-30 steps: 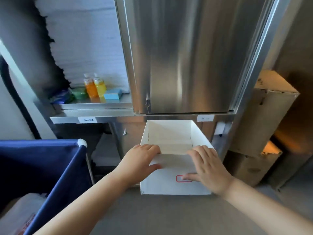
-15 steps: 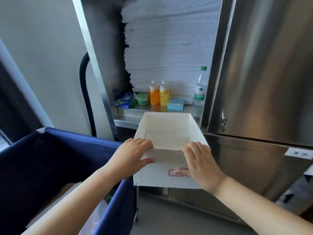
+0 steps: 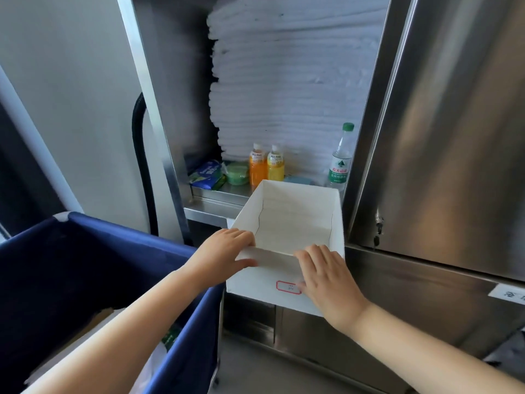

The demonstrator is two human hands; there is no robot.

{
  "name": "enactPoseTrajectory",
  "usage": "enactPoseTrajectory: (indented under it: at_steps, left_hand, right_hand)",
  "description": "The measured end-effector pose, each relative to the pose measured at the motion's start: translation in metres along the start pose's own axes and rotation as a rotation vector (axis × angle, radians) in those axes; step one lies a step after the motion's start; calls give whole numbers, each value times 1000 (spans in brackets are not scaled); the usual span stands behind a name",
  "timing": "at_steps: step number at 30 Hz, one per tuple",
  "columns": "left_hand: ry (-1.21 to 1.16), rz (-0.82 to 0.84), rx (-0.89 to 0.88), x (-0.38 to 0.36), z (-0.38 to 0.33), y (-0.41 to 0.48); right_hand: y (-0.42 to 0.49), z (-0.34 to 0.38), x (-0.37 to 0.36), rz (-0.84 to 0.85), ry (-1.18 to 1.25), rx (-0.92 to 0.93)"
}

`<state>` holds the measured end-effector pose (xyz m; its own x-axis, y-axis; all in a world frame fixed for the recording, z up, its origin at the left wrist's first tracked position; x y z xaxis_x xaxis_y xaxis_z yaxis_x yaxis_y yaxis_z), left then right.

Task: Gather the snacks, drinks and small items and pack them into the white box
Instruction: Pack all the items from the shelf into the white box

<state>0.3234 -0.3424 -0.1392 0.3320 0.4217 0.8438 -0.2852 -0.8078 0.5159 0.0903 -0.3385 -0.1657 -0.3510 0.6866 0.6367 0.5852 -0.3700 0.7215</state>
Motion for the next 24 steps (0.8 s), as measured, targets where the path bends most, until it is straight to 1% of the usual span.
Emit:
enactPoseTrajectory:
  at_steps: [2,5,9,12,14,19,22,24]
  left_hand:
    - [-6,21,9,-1,3,4]
    - [-1,34,26,0,9,10]
    - [23,71,40,2,17,15]
    - [43,118,34,2,23,15]
    - [76,145,16,1,24,13]
    - [133,162,-42,1,12,7]
    - [103,127,-144,-8,-19,2]
    - [84,102,-150,-15,-40,-2]
  right_hand:
    - [-1,-9,-1,26,12,55]
    - [3,-36,0,38,109,151]
    - [1,-71,-1,160,197,252]
    - [5,-79,-10,256,288,218]
    - [12,-81,-14,290,344,186]
    - [22,-71,-22,215,396,216]
    - [28,-55,-32,163,404,201]
    - [33,-43,-39,131,398,191]
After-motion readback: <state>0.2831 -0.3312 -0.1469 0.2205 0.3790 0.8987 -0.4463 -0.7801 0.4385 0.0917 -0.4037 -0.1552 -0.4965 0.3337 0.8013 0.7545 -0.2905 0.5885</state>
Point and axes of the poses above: each hand's wrist, its own y-axis towards the middle knuckle, its own x-axis out of the back of the hand, z = x × y, the point moved 1 cm from there along y, towards the middle knuckle, and after that the axes turned 14 degrees about -z, right-handed, at the moved point
